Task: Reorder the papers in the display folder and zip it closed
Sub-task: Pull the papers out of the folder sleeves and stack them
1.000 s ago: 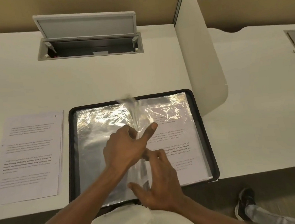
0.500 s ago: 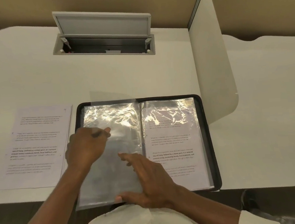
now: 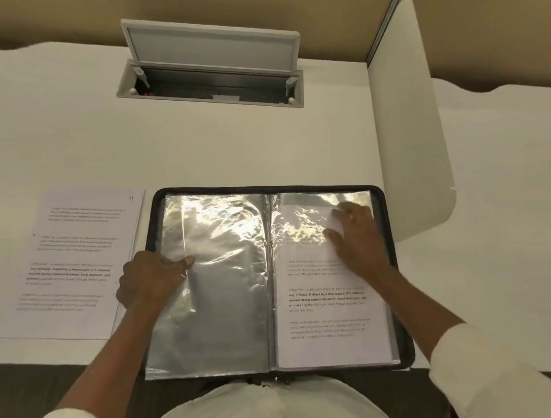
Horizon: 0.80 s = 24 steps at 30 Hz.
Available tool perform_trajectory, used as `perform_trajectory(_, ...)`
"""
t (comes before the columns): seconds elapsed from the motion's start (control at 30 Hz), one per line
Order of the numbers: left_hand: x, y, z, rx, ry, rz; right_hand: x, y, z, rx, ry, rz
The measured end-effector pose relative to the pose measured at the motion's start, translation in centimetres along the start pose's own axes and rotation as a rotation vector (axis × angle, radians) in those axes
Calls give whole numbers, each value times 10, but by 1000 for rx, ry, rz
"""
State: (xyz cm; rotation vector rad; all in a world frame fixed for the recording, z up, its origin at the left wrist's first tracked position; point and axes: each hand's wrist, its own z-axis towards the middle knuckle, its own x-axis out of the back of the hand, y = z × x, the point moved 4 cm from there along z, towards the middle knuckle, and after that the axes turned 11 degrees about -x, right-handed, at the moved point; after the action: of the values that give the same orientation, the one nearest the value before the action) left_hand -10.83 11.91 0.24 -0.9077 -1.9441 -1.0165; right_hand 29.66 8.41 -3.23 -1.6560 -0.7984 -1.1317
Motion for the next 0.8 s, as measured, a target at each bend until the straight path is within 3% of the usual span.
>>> perform_trajectory(0.3,7,-2,11,16,-63,169,21,24,36,-102,32,-60)
perform_trajectory(0.57,2,31,-1,-174,150,574,33,9,37,-44,42,-131)
perform_trajectory(0.8,-24,81,-28,-352,109,310,65,-27,45,-67,-154,113)
